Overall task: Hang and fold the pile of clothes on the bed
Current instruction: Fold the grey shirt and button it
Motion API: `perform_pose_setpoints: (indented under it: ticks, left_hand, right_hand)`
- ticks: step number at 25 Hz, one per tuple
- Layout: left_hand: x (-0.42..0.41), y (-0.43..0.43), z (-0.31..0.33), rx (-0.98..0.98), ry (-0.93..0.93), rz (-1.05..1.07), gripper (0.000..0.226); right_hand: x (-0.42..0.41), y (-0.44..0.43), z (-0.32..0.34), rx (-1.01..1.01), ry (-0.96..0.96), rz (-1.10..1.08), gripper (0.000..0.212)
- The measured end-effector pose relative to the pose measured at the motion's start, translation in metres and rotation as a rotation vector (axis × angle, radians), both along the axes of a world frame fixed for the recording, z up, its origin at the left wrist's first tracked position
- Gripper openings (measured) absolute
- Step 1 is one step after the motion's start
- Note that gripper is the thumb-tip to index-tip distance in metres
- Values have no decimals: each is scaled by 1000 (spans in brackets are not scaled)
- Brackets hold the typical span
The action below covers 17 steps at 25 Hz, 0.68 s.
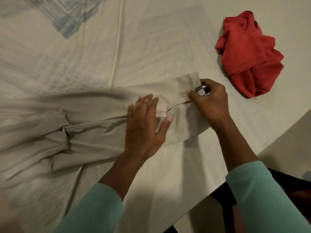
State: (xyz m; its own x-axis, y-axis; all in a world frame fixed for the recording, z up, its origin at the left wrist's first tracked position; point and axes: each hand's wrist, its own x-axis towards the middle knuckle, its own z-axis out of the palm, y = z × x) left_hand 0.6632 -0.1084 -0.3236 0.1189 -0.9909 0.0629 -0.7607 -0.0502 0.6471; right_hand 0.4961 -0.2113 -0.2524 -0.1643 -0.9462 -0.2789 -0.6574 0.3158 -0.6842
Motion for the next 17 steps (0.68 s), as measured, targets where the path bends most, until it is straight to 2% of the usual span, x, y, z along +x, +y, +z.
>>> perform_pose_setpoints:
  ticks: [1, 3, 4, 5, 7, 8, 11, 14, 17]
  left_hand:
    - [7, -1, 9, -19, 238, 127, 63]
    - [23, -6, 28, 117, 822, 326, 43]
    - [31, -10, 33, 221, 1050, 403, 37]
    - [39, -14, 37, 305, 1164, 472, 34]
    - [54, -19, 37, 442, 1189, 588, 31]
    - [58, -22, 34, 492, 1162, 623, 29]
    - [60, -24, 20, 507, 991, 601, 11]
    - [60, -32, 16, 349, 790, 540, 19]
    - [74, -45, 17, 359, 586, 484, 28]
  right_hand:
    - [18, 9, 11, -57, 85, 53, 31]
    - [57, 33, 19, -116, 187, 219, 37]
    - [76, 44, 20, -86, 158, 337, 39]
    - [92, 55, 18, -15, 68, 452, 39]
    - [108, 75, 7, 81, -81, 577, 38]
    - [108, 83, 0, 47, -47, 564, 36]
    - [87, 103, -21, -103, 171, 285, 44]
    - [62, 111, -37, 68, 91, 10, 58]
    - [50, 106, -43, 170, 0, -12, 56]
